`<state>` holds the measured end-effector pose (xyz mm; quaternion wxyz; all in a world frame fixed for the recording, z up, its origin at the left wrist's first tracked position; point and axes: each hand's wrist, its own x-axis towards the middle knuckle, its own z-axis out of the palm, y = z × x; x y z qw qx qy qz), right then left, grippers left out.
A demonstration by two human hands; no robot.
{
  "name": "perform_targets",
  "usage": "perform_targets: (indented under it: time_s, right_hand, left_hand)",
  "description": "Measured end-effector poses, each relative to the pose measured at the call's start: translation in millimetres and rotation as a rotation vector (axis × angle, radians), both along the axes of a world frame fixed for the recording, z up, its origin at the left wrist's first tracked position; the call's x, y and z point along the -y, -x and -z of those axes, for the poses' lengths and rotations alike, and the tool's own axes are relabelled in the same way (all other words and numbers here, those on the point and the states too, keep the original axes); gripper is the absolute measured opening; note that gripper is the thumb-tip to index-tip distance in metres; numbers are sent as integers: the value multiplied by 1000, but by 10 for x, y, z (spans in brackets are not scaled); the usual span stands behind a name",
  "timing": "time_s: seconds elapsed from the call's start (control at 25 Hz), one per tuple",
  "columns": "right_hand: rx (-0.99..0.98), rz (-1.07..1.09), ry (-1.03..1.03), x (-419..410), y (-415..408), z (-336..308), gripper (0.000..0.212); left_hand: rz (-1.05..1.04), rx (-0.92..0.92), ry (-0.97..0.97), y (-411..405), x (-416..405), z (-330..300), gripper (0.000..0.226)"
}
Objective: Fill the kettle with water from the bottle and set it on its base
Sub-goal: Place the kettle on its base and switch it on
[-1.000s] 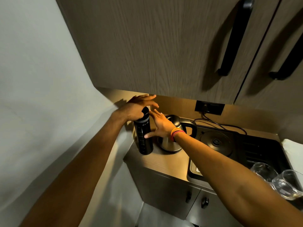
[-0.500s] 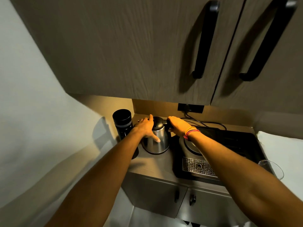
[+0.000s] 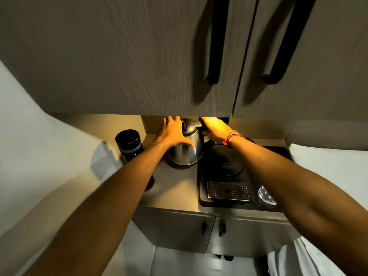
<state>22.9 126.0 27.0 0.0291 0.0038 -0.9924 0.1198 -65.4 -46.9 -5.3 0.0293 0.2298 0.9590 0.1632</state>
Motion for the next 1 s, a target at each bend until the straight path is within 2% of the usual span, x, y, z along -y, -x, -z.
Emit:
perform_targets:
  time_s: [0.08, 0.16, 0.28, 0.48, 0.72, 0.8, 0.92, 1.0]
  right_hand:
    - [-40, 68, 43, -238, -75, -42, 19]
    - [9, 94, 27, -491, -99, 54, 7]
    - [37, 127, 60, -837, -126, 201, 27]
    - [13, 228, 149, -1253, -345, 397, 31]
    - [28, 262, 245, -1455, -464, 620, 37]
    - [-5, 274, 247, -1434, -470, 660, 44]
    - [-32, 287, 146, -1319, -526, 765, 68]
    - [-113, 335, 127, -1244, -580, 859, 76]
  left_hand:
    - [71, -34, 5, -43, -225, -100, 109]
    - [119, -39, 9, -139, -455, -113, 110]
    - [145, 5, -30, -303, -782, -8, 110]
    - [221, 32, -49, -462, -1175, 148, 110]
    - [282, -17, 24, -505, -1337, 175, 111]
    - [283, -20, 21, -492, -1325, 198, 110]
    - [285, -98, 15, -536, -1300, 256, 110]
    - [289, -151, 11, -585, -1267, 341, 118]
